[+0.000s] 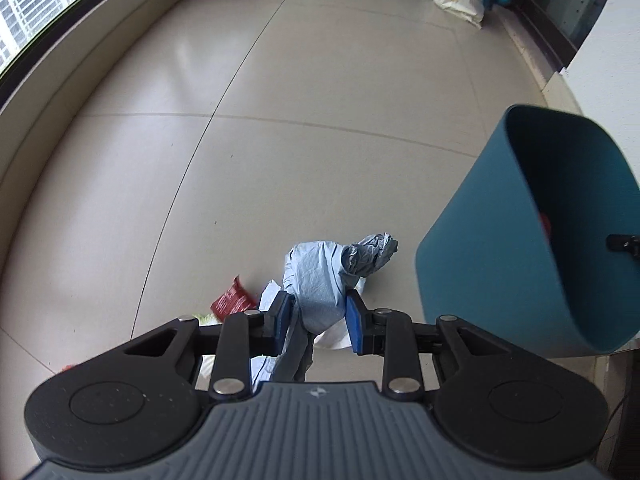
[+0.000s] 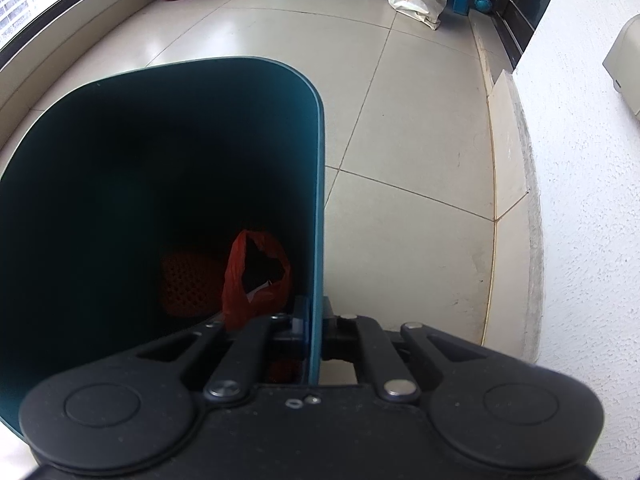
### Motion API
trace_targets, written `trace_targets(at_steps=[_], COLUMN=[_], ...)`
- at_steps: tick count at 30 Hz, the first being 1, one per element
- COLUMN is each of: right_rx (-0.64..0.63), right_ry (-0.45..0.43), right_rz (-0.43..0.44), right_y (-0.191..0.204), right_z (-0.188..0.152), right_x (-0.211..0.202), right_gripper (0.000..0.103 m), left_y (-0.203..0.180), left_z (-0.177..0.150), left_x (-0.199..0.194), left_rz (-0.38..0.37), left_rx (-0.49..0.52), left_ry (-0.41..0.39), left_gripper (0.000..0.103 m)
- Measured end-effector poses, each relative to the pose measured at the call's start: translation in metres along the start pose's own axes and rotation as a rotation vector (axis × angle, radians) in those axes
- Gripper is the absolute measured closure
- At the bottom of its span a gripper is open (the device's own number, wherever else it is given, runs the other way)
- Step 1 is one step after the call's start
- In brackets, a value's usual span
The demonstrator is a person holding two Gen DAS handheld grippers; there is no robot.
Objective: Collect trash
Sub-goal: 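Lift the light-blue cloth with the left gripper over the teal bin, then open the left gripper to drop the cloth into the bin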
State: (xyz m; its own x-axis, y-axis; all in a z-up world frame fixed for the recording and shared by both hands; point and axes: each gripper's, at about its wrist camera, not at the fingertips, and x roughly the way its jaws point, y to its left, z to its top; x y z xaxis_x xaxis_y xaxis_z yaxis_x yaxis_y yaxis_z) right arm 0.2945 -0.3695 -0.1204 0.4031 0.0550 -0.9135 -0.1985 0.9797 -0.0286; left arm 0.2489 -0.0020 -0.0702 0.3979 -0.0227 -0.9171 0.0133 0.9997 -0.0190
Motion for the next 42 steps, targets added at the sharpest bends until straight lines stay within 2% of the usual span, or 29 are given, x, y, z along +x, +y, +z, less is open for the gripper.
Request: trace_targets(at_steps=[8,16,21,27,33,42], right_rx=[0.004,0.005,0.005,0.004,0.001,-0.002], right_ry=[-0.001,-0.003,-0.009,-0.012,-0.013,-0.014], right_rz=[0.006,0.008,0.007,0.011,0.015,0.016], right_y=[-0.003,-0.005,-0.006,-0.004,-0.003,-0.004], right_z=[0.000,0.000,-0.001,-0.004,-0.004,-0.004], right_x=[-0.002,-0.002,-0.001,-0.003,-0.004,-0.004], right_gripper=[0.100,0.100,0.100,0.100,0.100,0.100], left_y=[-0.068,-0.136,-0.174,-0.208,-0.219,-0.220], left_z=[0.031,0.046,0.048,0.035,0.024,0.014], left_x=[-0.057,-0.073,-0.048,-0.012,0.037,0.067], left_rz=[-0.074,-0.174,-0.211,-0.199,-0.163,-0.155], left_rx=[0.125,0.240,0.282,0.316,0.306,0.296], left_ry=[-0.119,-0.158,-0.114,-0.051,0.049,0.081], left_gripper=[0.075,0.075,0.075,0.075,0.075,0.074])
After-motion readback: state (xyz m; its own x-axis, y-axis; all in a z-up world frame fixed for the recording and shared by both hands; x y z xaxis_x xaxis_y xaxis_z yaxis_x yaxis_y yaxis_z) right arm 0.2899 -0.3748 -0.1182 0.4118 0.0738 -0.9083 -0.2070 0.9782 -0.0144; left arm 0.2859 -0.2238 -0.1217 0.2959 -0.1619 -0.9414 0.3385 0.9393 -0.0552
